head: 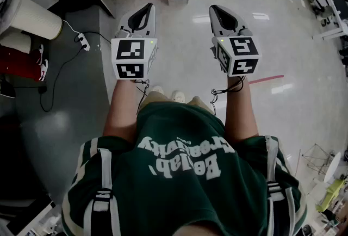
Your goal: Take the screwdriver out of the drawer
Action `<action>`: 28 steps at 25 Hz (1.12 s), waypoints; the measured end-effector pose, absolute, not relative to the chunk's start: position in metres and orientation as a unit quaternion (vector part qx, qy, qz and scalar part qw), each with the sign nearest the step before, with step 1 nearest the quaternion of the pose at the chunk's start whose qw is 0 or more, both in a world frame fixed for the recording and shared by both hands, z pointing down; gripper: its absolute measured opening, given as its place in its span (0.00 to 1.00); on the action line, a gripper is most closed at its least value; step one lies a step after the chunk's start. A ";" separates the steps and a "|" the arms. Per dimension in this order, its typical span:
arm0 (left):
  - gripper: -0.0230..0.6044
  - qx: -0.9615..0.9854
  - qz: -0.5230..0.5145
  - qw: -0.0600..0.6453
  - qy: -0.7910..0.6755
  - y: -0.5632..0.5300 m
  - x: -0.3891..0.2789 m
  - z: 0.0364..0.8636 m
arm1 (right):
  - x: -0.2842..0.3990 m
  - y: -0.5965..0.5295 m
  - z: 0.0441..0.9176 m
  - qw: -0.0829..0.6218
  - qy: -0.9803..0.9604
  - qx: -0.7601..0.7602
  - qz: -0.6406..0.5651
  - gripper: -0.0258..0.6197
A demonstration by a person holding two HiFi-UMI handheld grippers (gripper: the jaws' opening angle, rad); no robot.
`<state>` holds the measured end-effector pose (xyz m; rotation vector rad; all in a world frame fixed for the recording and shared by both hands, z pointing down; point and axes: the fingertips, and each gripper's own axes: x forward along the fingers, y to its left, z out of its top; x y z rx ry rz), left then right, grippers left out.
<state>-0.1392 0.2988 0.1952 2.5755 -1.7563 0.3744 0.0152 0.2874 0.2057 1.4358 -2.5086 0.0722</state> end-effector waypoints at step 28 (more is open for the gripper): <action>0.06 0.822 0.130 -0.006 -0.555 0.292 -0.128 0.191 | 0.025 0.278 0.207 0.121 -0.860 0.496 0.025 0.09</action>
